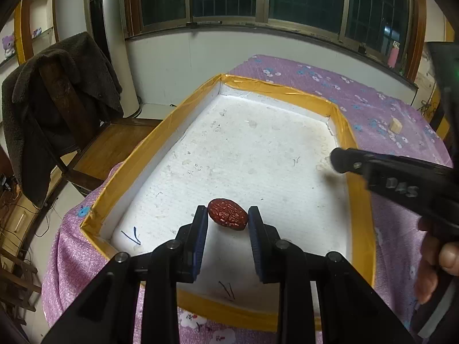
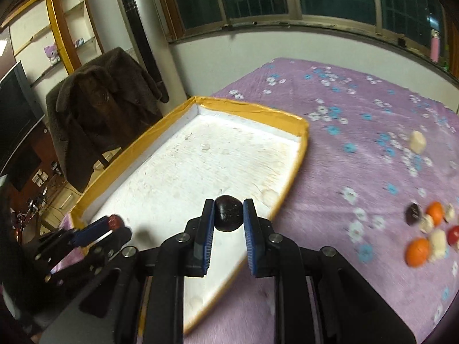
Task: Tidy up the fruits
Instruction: 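Carry the dark plum in the right tool while the left tool carries the red date over the tray, then open the right tool to drop the plum while the left tool drops the date into the tray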
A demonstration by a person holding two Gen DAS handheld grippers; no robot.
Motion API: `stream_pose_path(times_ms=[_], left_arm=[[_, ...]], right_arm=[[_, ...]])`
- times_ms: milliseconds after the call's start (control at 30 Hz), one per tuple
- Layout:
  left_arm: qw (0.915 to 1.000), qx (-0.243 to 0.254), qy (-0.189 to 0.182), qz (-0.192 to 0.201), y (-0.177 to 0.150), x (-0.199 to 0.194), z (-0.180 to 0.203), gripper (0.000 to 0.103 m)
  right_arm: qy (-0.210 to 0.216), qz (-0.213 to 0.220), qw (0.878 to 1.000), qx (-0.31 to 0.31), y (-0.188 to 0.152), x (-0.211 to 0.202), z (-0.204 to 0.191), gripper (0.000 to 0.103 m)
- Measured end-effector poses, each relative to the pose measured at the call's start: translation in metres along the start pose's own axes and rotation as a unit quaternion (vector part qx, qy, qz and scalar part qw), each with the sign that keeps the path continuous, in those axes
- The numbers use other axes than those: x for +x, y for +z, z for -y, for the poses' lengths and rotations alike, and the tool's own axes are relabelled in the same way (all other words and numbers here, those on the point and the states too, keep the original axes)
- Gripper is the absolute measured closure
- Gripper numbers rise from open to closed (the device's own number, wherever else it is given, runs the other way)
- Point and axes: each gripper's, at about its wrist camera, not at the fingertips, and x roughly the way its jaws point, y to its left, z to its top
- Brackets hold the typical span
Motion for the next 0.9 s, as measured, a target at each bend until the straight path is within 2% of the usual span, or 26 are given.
stream_pose_path(times_ms=[200, 467, 500, 533, 567, 600, 633, 800, 900], left_arm=[[1.0, -0.004, -0.001, -0.007, -0.004, 0.003, -0.005, 0.075], [0.9999, -0.016, 0.003, 0.0, -0.004, -0.001, -0.011, 0.073], [0.9998, -0.019, 0.009, 0.002, -0.004, -0.001, -0.013, 0.068], [0.9996, -0.023, 0.017, 0.001, -0.004, -0.002, -0.015, 0.054], [0.9993, -0.028, 0.022, 0.003, -0.005, -0.004, -0.017, 0.039], [0.9989, -0.035, 0.028, 0.013, -0.004, -0.008, -0.019, 0.035], [0.9985, -0.04, 0.031, 0.022, -0.004, -0.013, -0.02, 0.031], [0.997, -0.047, 0.025, 0.056, -0.005, -0.036, -0.015, 0.028], [0.9964, -0.049, 0.001, 0.069, -0.008, -0.047, -0.002, 0.024]], right_arm=[[-0.009, -0.048, 0.999, -0.012, 0.001, 0.04, -0.003, 0.081], [-0.017, -0.041, 0.999, -0.006, -0.001, 0.036, -0.003, 0.081], [-0.017, -0.034, 0.999, -0.005, 0.002, 0.035, -0.004, 0.081], [-0.017, -0.027, 0.999, -0.004, 0.004, 0.035, -0.004, 0.08], [-0.018, -0.027, 0.999, -0.004, 0.006, 0.036, -0.005, 0.071], [-0.016, -0.03, 0.999, -0.004, 0.007, 0.038, -0.005, 0.062], [-0.017, -0.031, 0.999, -0.004, 0.007, 0.037, -0.005, 0.046], [-0.018, 0.005, 1.0, 0.014, 0.001, 0.003, 0.008, 0.041], [-0.033, 0.03, 0.999, 0.027, -0.013, -0.03, 0.027, 0.039]])
